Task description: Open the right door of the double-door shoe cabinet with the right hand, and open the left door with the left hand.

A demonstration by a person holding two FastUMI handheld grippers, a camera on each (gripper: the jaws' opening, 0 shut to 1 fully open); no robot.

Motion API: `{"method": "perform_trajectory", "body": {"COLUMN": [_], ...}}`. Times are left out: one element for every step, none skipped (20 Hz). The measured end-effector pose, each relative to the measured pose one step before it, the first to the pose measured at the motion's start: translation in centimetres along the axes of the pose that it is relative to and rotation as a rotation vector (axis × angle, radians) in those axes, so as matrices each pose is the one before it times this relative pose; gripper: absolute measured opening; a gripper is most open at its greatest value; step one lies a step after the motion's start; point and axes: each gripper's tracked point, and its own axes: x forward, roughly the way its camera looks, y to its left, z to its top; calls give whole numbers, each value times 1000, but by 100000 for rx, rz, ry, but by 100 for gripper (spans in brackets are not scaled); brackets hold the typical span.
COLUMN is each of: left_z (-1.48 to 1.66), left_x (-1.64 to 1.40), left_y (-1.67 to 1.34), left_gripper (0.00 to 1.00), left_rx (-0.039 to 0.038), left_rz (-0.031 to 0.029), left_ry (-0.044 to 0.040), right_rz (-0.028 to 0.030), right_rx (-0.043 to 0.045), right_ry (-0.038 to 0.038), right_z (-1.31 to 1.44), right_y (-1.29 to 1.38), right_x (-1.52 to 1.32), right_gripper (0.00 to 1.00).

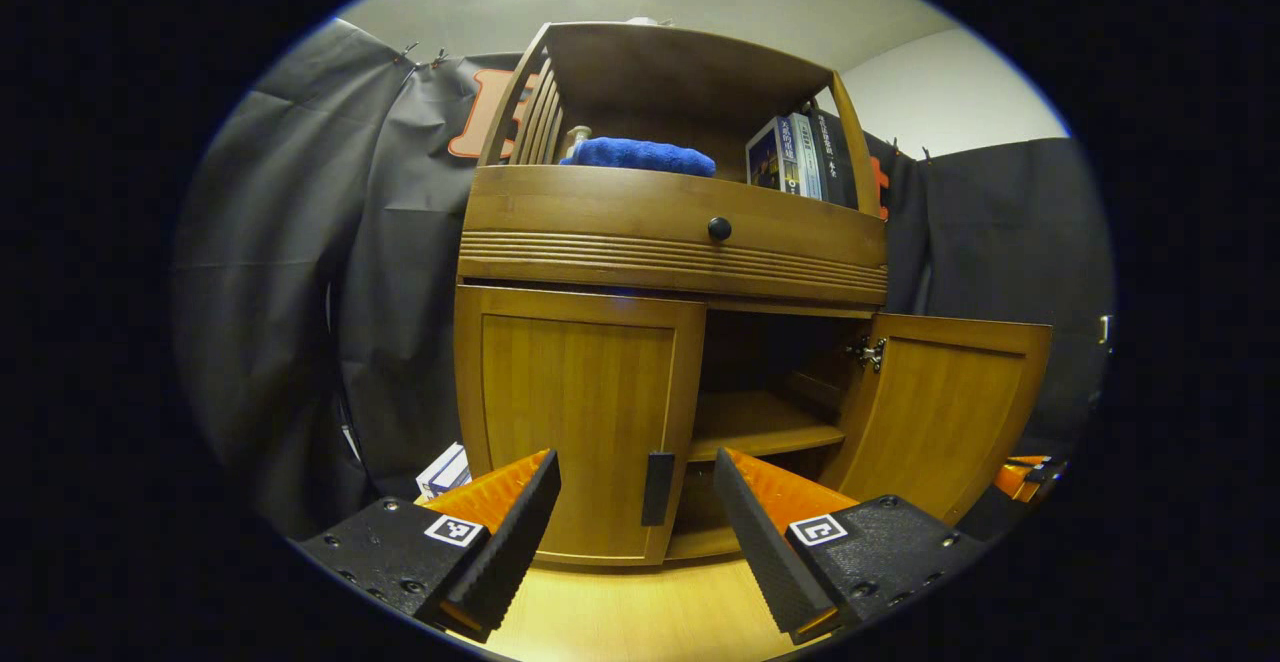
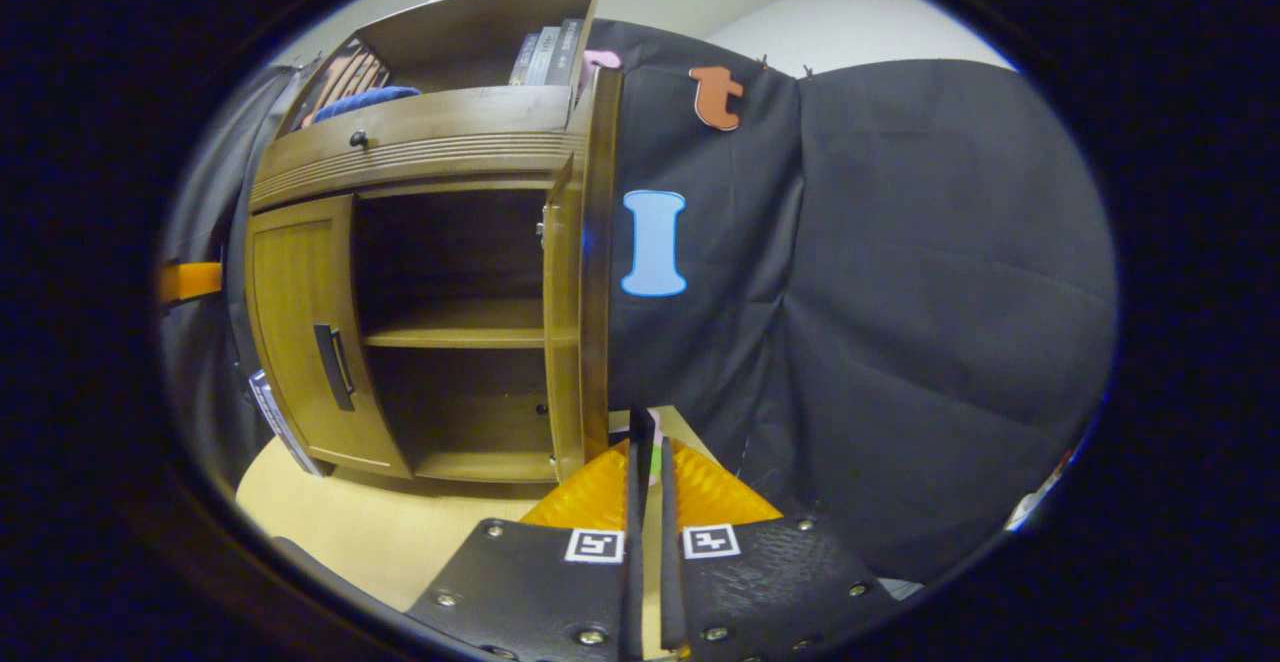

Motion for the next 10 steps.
{"method": "perform_trajectory", "body": {"left_z": [-41,-67,24,-32,0,44,58,-6,34,-32], "left_x": [40,64,67,11,48,34,-1,23,13,48], "left_y": [-105,-41,-44,-100,-5,6,-5,38,-34,-65], "left_gripper": [95,92,92,92,92,92,96,92,96,96], "left_rx": [190,93,-65,-120,-77,89,196,236,252,234], "left_rz": [-65,14,80,-18,4,122,57,109,72,-106], "left_ry": [27,-15,6,24,47,-82,-45,-179,-135,-71], "right_rz": [557,472,238,-1034,405,-365,-1253,64,-347,-457], "right_rx": [405,562,566,101,139,417,127,236,629,741], "right_ry": [189,46,-84,78,-176,39,-209,-418,86,-95], "right_z": [0,-33,28,-66,37,-193,232,-112,8,-55], "right_y": [63,1,31,-262,-23,-40,-209,-507,-276,-121], "right_x": [-21,39,24,56,-122,223,-716,739,-82,25], "right_gripper": [7,7,7,7,7,11,11,10,22,22]}}
